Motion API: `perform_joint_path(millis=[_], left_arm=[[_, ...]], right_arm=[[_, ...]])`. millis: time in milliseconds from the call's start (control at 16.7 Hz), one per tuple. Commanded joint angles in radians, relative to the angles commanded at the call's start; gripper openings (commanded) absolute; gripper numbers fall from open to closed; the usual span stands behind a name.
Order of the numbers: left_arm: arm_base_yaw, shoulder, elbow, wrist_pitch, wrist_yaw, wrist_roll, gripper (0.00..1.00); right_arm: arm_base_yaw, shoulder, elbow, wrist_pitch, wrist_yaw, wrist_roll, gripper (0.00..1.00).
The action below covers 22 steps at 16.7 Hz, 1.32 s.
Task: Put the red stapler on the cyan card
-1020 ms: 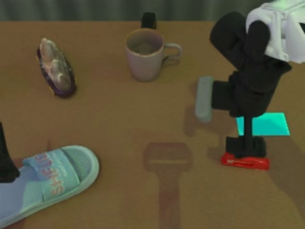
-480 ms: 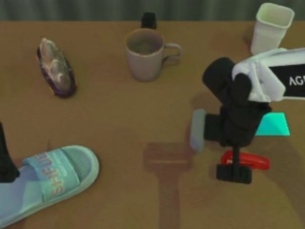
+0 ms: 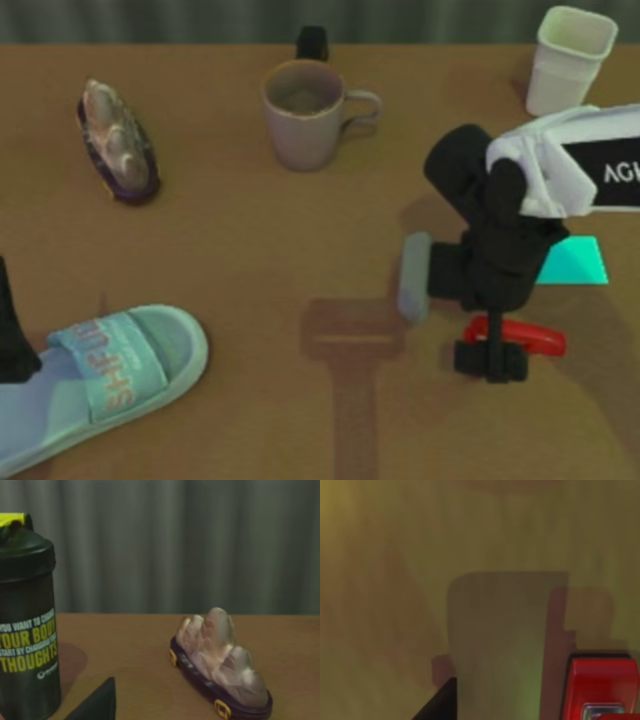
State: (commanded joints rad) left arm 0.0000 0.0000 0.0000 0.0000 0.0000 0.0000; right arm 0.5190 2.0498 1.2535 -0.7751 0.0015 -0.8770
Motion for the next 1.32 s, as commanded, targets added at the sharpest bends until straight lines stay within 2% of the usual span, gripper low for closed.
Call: perform_joint_path(millis=[540, 1140, 1320], left_arm=[[0.000, 0.000, 0.000, 0.000, 0.000, 0.000, 1.00], [0.000, 0.000, 0.000, 0.000, 0.000, 0.000, 1.00], [0.000, 0.000, 0.000, 0.000, 0.000, 0.000, 1.00]], right_arm=[[0.000, 0.000, 0.000, 0.000, 0.000, 0.000, 0.02], [-0.002, -0.003, 0.003, -0.004, 0.001, 0.000, 0.00], [0.001, -0.026, 0.054, -0.075, 0.000, -0.003, 0.00]])
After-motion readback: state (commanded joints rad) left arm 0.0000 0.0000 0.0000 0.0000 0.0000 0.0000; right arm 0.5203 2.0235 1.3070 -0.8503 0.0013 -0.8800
